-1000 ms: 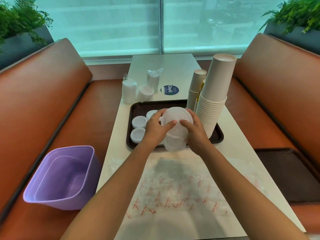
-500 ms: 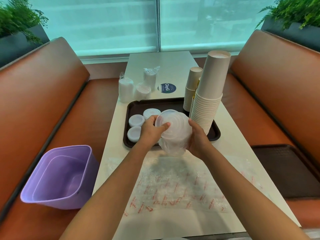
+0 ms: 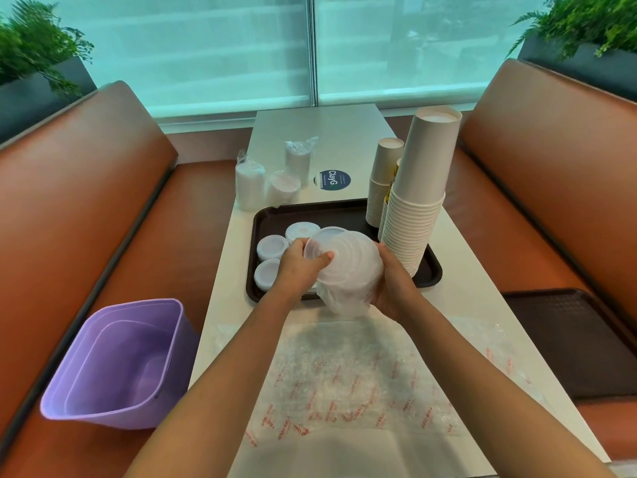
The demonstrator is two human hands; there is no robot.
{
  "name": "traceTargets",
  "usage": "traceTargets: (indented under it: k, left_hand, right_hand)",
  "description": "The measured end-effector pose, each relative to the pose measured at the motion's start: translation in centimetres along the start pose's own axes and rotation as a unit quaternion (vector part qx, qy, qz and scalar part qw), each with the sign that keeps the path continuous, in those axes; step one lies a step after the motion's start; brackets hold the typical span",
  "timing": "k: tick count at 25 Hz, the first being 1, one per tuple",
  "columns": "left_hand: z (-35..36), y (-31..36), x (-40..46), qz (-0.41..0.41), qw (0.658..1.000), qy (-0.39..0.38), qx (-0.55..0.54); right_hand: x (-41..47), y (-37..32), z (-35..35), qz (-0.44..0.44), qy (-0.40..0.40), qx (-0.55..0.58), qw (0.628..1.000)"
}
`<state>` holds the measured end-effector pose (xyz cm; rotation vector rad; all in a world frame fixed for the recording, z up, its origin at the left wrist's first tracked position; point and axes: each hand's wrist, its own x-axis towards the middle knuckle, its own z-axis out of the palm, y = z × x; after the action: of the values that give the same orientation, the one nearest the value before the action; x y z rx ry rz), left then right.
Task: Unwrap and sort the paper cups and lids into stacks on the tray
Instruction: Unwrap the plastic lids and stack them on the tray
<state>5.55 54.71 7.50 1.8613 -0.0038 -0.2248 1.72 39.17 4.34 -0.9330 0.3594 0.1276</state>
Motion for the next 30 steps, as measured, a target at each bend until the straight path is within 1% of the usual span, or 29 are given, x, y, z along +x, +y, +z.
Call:
traceTargets:
  k: [2,5,9,12,15,20,22,24,27,30]
  left_hand:
    - [-0.2,0.0,0.1,-0.001,1.0,-0.01,0.013]
    - [-0.2,-0.1,0.3,-0.002,0.999,-0.017,0.027]
    - [0.0,0.1,0.3,-0.006,0.998,-0.021,0.052]
    - [-0.2,-0.1,0.5,0.026,0.995,-0.017,0.091]
    - [-0.3,0.0,0.7,0.032,0.992,-0.026,0.115]
    - [-0.3,0.2,0.6,0.046,0.992,-0.015,0.113]
    - [-0.4,0.3,0.6,0.035,0.995,-0.027,0.093]
    - [-0.7,0.6,0.6,0.005,0.997,-0.047,0.052]
    - [-1.3,0.7,0.8,-0.032,0.994,-0.084,-0.057]
    - [-1.9,0.0,1.7,-0.079,0.977,-0.093,-0.175]
  right_hand:
    - [0.2,0.1,0.2,-0.015,0.001,-0.03,0.999]
    - [0.6,0.3,0.4,-0.018,0.011,-0.042,0.999]
    - [1.1,0.7,0.4,0.015,0.031,-0.003,0.999]
    - [1.1,0.7,0.4,0.0,0.013,-0.01,1.0]
    - [1.0,1.0,0.6,0.002,0.006,-0.003,1.0]
    - [1.1,1.0,0.8,0.022,0.006,0.005,1.0]
    - [1.3,1.1,0.8,0.023,0.005,0.016,1.0]
    - [1.4,1.2,0.8,0.018,0.003,0.021,1.0]
    - [1.7,1.4,0.5,0.005,-0.002,0.027,1.0]
    - [1.7,1.3,0.6,0.0,-0.015,0.017,1.0]
